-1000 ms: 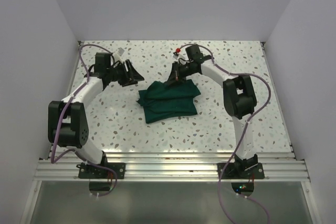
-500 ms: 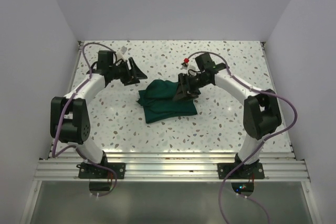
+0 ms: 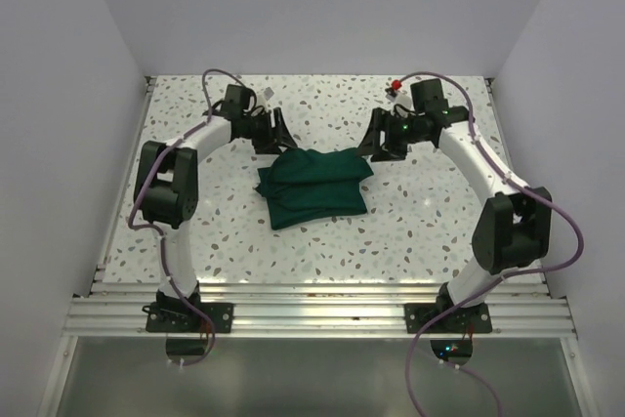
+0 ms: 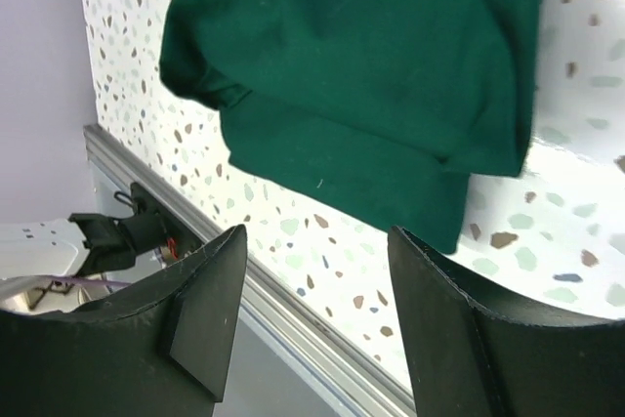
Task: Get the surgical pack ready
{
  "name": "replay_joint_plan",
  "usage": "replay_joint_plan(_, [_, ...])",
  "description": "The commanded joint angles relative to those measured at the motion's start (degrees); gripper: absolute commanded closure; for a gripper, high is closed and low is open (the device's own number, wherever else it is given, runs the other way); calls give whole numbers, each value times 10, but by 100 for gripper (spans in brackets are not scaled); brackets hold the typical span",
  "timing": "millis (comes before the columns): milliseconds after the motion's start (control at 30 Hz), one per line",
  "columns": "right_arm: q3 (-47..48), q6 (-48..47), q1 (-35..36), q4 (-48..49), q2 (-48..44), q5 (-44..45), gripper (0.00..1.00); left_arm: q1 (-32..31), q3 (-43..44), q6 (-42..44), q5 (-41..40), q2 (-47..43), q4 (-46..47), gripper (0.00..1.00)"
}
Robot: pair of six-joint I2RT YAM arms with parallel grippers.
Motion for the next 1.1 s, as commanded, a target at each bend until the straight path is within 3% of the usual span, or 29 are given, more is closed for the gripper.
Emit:
replay_joint_plan(0, [-16, -8, -23, -10, -41, 15, 37, -2, 32, 13, 10, 14, -30, 36])
replay_joint_plan(167, [-29, 0, -30, 0, -41, 7, 37, -8, 33, 3, 65, 14, -4, 46])
replay_joint_plan(367, [-38, 19, -29, 27, -30, -5, 37, -10, -59, -31, 152, -40, 117, 100])
replay_joint_plan(700, [-61, 14, -30, 30, -51, -8, 37, -29, -256, -28, 183, -215, 234, 100])
replay_joint_plan(867, [-88, 12, -30, 38, -58, -12, 37, -66, -342, 0, 155, -292, 216, 100])
replay_joint_plan(1067, [-103, 14, -30, 43, -58, -14, 37, -133, -434, -5, 118, -362, 225, 78])
